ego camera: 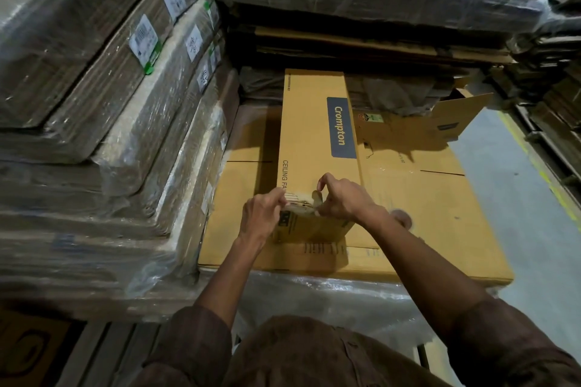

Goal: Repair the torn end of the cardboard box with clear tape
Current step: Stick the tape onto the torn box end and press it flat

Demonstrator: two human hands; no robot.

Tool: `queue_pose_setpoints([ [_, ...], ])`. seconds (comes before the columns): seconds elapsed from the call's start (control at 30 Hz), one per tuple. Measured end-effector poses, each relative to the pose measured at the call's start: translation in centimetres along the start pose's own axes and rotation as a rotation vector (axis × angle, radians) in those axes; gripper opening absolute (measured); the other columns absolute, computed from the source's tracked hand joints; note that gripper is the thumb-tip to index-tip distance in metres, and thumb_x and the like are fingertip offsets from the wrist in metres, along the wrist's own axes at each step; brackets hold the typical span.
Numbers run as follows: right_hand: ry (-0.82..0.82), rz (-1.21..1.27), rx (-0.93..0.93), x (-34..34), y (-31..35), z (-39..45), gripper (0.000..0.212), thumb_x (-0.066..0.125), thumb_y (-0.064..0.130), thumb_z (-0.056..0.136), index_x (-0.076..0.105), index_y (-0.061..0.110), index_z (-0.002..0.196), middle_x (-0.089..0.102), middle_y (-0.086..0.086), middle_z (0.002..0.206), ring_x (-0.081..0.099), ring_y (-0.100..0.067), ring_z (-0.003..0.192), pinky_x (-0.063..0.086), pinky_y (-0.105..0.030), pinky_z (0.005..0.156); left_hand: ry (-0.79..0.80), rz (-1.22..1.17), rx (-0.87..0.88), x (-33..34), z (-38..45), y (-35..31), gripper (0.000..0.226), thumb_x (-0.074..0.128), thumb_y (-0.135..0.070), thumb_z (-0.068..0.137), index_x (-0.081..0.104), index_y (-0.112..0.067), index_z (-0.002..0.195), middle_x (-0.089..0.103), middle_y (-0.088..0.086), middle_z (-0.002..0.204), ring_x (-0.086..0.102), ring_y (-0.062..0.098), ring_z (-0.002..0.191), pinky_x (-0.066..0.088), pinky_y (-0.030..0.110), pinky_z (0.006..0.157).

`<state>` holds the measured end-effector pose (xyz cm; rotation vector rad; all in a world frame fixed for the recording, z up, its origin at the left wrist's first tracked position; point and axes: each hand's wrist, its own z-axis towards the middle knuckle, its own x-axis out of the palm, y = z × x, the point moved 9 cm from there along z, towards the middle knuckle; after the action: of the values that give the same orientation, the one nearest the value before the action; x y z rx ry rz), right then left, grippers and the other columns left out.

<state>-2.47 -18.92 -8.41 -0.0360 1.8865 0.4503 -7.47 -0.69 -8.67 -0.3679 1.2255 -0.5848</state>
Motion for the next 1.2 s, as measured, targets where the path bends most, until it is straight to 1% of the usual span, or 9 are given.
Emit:
queue_pose_setpoints([
  [0.23,-0.060,-0.096,0.001,0.2,0.6,0.1,0.058,0.080,0.047,0.080,0.044,0.026,0.120,0.071,-0.003,0.104,0.064,-0.028,0.092,0.044,-0.035,0.066,0.007,-0.020,-0.009,0.2,-0.4,1.3,0.036,0.077,-0.003,0.085,0.070,-0.012,0.119,0.078,-0.002,0.097,0.075,0.022,0.083,0.064,0.043,0.072],
  [0.4,-0.109,-0.144,0.026,0.0,0.8,0.0,0.055,0.076,0.047,0.083,0.044,0.025,0.122,0.070,-0.004,0.105,0.065,-0.030,0.093,0.047,-0.037,0.070,0.033,0.070,0.041,0.3,-0.1,1.3,0.030,0.077,-0.013,0.087,0.067,-0.020,0.114,0.076,-0.006,0.090,0.073,0.016,0.072,0.062,0.037,0.064],
  [0.6,-0.218,-0.146,0.088,-0.2,0.5,-0.7,0.047,0.070,0.044,0.087,0.045,0.024,0.121,0.071,-0.006,0.100,0.066,-0.030,0.088,0.045,-0.035,0.066,0.075,0.135,0.094,0.9,-0.1,1.5,0.020,0.064,-0.031,0.096,0.054,-0.027,0.112,0.071,-0.006,0.086,0.064,0.008,0.063,0.057,0.028,0.057],
  [0.73,-0.265,-0.205,0.088,-0.4,0.5,-0.8,0.045,0.067,0.047,0.090,0.045,0.023,0.122,0.070,-0.005,0.101,0.067,-0.031,0.088,0.050,-0.038,0.069,0.063,0.143,0.174,1.3,0.0,0.9,0.030,0.063,-0.029,0.099,0.049,-0.024,0.124,0.074,0.000,0.099,0.065,0.011,0.063,0.055,0.025,0.053],
  [0.9,-0.258,-0.291,0.065,-0.5,0.9,-0.5,0.047,0.068,0.050,0.088,0.048,0.025,0.122,0.071,-0.008,0.102,0.067,-0.034,0.087,0.046,-0.036,0.065,-0.001,0.113,0.144,1.2,0.1,1.5,0.071,0.079,-0.027,0.087,0.039,-0.028,0.146,0.071,0.000,0.085,0.064,0.015,0.060,0.053,0.027,0.052],
  [1.0,-0.255,-0.300,0.026,-0.1,1.1,-0.5,0.043,0.064,0.055,0.088,0.049,0.029,0.119,0.073,-0.003,0.098,0.067,-0.031,0.083,0.047,-0.034,0.063,0.069,0.122,0.142,1.5,0.7,1.9,0.066,0.077,-0.041,0.086,0.041,-0.032,0.142,0.068,-0.001,0.096,0.064,0.014,0.075,0.056,0.028,0.063],
  [1.07,-0.248,-0.317,0.020,0.3,1.0,-0.4,0.042,0.061,0.058,0.090,0.047,0.031,0.118,0.074,-0.001,0.098,0.068,-0.030,0.083,0.048,-0.034,0.064,0.099,0.086,0.172,1.8,1.0,2.0,0.056,0.077,-0.046,0.084,0.052,-0.028,0.131,0.066,-0.001,0.124,0.066,0.017,0.101,0.057,0.029,0.077],
  [1.13,-0.247,-0.330,0.010,0.6,1.0,-0.2,0.041,0.059,0.060,0.090,0.046,0.032,0.117,0.074,0.000,0.097,0.068,-0.030,0.083,0.048,-0.033,0.064,0.118,0.075,0.186,2.2,1.6,1.8,0.051,0.080,-0.049,0.080,0.059,-0.024,0.119,0.052,-0.002,0.149,0.054,0.020,0.131,0.056,0.036,0.091],
  [1.2,-0.247,-0.332,-0.012,0.6,1.1,-0.1,0.041,0.058,0.061,0.091,0.047,0.032,0.116,0.074,0.001,0.097,0.069,-0.029,0.083,0.045,-0.032,0.063,0.166,0.074,0.136,2.9,2.3,1.8,0.058,0.080,-0.052,0.078,0.055,-0.023,0.121,0.040,0.001,0.159,0.046,0.020,0.140,0.054,0.041,0.098],
])
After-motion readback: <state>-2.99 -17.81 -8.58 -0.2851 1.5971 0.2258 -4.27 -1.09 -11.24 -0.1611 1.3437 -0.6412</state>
